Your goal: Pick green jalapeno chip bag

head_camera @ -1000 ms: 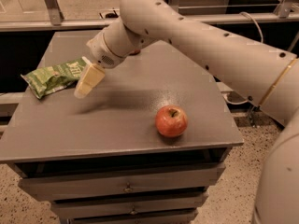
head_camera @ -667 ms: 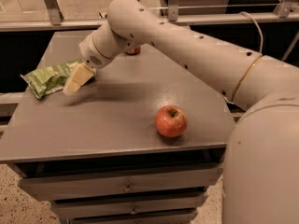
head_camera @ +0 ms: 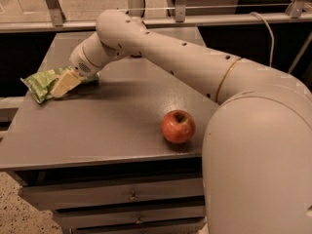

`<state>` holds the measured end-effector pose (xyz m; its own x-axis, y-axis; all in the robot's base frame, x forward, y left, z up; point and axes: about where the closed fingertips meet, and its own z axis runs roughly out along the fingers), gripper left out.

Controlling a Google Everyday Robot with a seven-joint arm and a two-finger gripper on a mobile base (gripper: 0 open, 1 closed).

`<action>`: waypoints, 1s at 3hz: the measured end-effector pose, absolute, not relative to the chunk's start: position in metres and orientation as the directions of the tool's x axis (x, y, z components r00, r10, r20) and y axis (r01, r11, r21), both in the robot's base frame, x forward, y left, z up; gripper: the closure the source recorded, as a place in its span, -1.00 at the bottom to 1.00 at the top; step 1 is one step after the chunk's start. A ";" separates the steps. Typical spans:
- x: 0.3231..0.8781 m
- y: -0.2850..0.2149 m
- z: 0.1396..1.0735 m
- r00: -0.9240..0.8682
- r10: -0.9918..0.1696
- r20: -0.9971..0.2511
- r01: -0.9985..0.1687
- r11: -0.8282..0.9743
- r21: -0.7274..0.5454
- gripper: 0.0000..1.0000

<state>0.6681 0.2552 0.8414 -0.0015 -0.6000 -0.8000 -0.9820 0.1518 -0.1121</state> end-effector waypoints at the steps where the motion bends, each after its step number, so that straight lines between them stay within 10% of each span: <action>1: 0.666 0.260 0.839 -0.021 -0.589 -0.808 -0.982 0.165 -0.095 -0.14; 3: 0.656 0.252 0.856 -0.025 -0.537 -0.843 -0.977 0.191 -0.093 0.79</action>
Offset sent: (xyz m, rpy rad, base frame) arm -0.0120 -0.0084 0.0053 0.0529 0.0244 -0.0516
